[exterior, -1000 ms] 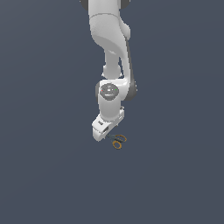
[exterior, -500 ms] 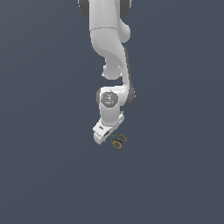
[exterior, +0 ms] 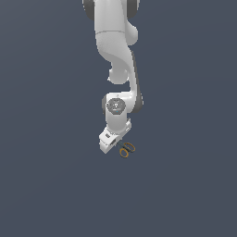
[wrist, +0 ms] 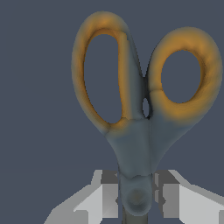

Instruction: Pick up the object and move it to a goal position.

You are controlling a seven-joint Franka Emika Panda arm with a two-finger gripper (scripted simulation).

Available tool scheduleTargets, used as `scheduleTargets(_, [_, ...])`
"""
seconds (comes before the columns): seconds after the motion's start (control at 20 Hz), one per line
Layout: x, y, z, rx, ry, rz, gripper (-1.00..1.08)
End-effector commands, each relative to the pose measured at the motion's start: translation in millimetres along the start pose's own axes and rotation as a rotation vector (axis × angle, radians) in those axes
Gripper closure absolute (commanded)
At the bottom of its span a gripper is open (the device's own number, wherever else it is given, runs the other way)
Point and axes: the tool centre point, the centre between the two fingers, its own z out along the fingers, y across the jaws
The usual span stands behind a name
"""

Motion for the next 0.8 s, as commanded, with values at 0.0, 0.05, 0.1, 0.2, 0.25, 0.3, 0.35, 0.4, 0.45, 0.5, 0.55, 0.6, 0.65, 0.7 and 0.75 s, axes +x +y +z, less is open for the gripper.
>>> scheduleTargets(0.0, [-1.3, 1.2, 1.7, 0.0, -0.001, 0.002, 1.08])
scheduleTargets(0.05, [-1.3, 1.2, 1.7, 0.0, -0.001, 0.002, 1.08])
scheduleTargets(0.1, [-1.3, 1.2, 1.7, 0.0, -0.001, 0.002, 1.08])
scheduleTargets(0.2, [0.5, -0.5, -0.2, 0.0, 0.0, -0.001, 1.08])
scheduleTargets(0.25, [0.6, -1.1, -0.6, 0.0, 0.0, -0.001, 1.08])
scheduleTargets(0.3, [0.9, -2.3, -1.4, 0.0, 0.0, -0.001, 1.08])
scheduleTargets(0.35, [1.3, -3.8, -2.5, 0.0, 0.0, -0.001, 1.08])
scheduleTargets(0.4, [1.8, -5.9, -3.9, 0.0, 0.0, -0.001, 1.08])
scheduleTargets(0.45, [2.3, -8.4, -5.6, 0.0, 0.0, -0.001, 1.08])
scheduleTargets(0.5, [3.1, -11.4, -7.7, 0.0, 0.0, -0.001, 1.08])
scheduleTargets(0.55, [3.9, -14.8, -10.1, 0.0, 0.0, -0.001, 1.08])
scheduleTargets(0.6, [4.9, -18.8, -12.9, 0.0, 0.0, -0.001, 1.08])
scheduleTargets(0.65, [5.8, -23.2, -16.0, 0.0, 0.0, -0.001, 1.08])
scheduleTargets(0.7, [7.0, -28.2, -19.5, 0.0, 0.0, -0.001, 1.08])
scheduleTargets(0.75, [8.4, -33.8, -23.4, 0.0, 0.0, -0.001, 1.08])
